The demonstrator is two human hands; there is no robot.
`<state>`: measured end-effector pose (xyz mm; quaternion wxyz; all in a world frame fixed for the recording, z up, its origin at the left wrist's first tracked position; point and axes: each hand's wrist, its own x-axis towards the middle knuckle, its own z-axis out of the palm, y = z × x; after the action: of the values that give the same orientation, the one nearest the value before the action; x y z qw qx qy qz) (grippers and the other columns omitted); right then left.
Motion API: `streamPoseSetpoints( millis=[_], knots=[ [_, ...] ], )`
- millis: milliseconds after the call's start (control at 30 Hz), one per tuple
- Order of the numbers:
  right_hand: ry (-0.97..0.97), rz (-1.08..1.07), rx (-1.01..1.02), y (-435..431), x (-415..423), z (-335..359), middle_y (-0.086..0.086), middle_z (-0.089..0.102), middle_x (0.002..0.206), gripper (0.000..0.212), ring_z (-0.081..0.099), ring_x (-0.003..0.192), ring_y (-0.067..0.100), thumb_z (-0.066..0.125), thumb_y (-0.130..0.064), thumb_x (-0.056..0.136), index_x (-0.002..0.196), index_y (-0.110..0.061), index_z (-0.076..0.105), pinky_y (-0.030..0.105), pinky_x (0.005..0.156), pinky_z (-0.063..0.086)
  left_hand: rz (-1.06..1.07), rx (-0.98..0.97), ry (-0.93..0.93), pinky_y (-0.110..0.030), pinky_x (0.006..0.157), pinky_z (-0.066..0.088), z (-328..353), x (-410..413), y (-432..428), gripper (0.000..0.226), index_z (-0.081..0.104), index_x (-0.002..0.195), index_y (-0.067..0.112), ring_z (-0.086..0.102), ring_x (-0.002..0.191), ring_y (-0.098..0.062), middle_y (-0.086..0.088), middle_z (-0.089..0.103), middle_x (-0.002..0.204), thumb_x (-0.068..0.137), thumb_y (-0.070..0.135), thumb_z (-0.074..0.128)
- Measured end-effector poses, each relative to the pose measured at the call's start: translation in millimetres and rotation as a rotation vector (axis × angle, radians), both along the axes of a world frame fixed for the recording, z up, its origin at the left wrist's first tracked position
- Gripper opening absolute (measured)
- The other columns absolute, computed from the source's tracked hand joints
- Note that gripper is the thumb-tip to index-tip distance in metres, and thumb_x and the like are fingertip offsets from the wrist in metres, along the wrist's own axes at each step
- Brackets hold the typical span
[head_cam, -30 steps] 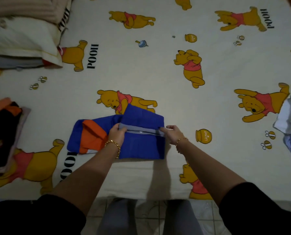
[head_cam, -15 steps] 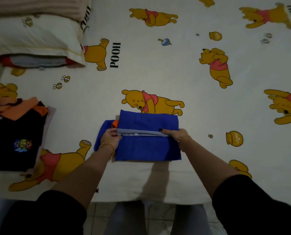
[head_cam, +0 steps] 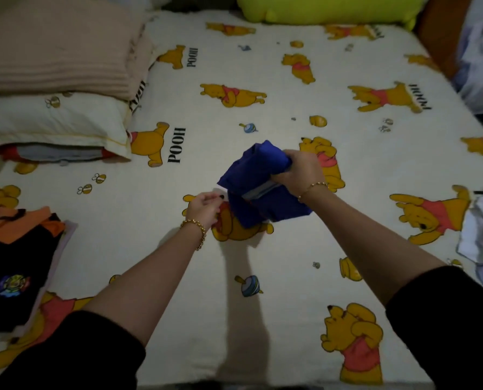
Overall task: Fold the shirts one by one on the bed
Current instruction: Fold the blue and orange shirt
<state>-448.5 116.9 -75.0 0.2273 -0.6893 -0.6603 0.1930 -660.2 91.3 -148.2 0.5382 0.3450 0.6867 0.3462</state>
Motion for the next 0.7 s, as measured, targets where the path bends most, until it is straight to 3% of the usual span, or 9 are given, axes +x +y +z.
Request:
streamPoseSetpoints(
  millis=[167,300,433,500,600,700],
  knots=[
    [-0.339,0.212,0.331,-1.3,14.0,0.1,0.010,0.062,0.086,0.028,0.058,0.081,0.029,0.078,-0.015,0.070,0.095,-0.011,0.065,0.037,0.068,0.047,0.032,0.063,0.033,-0.035,0.075,0.053,19.2,32.5,15.4,0.018,0.061,0.109,0.016,0.058,0.082,-0.016,-0.001,0.065,0.094,0.094,0.023,0.054],
    [-0.399,0.291,0.249,-60.8,20.6,-76.2,0.009,0.061,0.087,0.037,0.059,0.081,0.032,0.078,-0.010,0.064,0.098,-0.015,0.067,0.045,0.071,0.048,0.055,0.001,0.107,-0.033,0.074,0.048,-9.2,50.5,-7.5,0.014,0.062,0.101,0.016,0.057,0.078,-0.019,0.000,0.063,0.081,0.093,0.023,0.053],
    [-0.303,0.386,-0.051,-139.8,25.4,-161.1,0.000,0.063,0.086,0.043,0.064,0.075,0.022,0.088,-0.017,0.054,0.092,-0.022,0.068,0.035,0.056,0.053,0.020,-0.128,0.150,-0.039,0.089,0.050,-49.2,67.1,-44.8,0.006,0.058,0.098,0.020,0.058,0.094,-0.023,-0.005,0.062,0.098,0.093,0.021,0.054],
    [-0.229,0.332,-0.136,-151.5,31.6,-181.2,-0.001,0.063,0.084,0.040,0.063,0.072,0.019,0.087,-0.016,0.057,0.091,-0.023,0.068,0.030,0.052,0.051,0.014,-0.150,0.175,-0.035,0.085,0.049,-63.9,76.0,-54.5,0.009,0.058,0.101,0.018,0.058,0.094,-0.023,-0.006,0.061,0.104,0.093,0.017,0.054],
    [-0.124,0.154,-0.173,-134.7,49.3,-184.6,0.002,0.060,0.100,0.016,0.058,0.089,0.018,0.064,-0.020,0.087,0.103,-0.019,0.062,0.030,0.075,0.053,0.018,-0.132,0.275,-0.023,0.069,0.043,-72.7,88.0,-53.2,0.023,0.057,0.115,0.013,0.055,0.092,-0.019,-0.003,0.059,0.107,0.092,0.015,0.056],
    [0.071,-0.092,-0.229,-97.9,68.8,-182.2,0.001,0.054,0.113,0.022,0.052,0.104,0.016,0.052,-0.025,0.095,0.115,-0.018,0.054,0.028,0.092,0.048,0.076,-0.130,0.359,-0.023,0.070,0.038,-81.4,98.2,-38.3,0.034,0.052,0.125,0.010,0.051,0.090,-0.015,-0.006,0.059,0.117,0.094,0.023,0.054]
  ],
)
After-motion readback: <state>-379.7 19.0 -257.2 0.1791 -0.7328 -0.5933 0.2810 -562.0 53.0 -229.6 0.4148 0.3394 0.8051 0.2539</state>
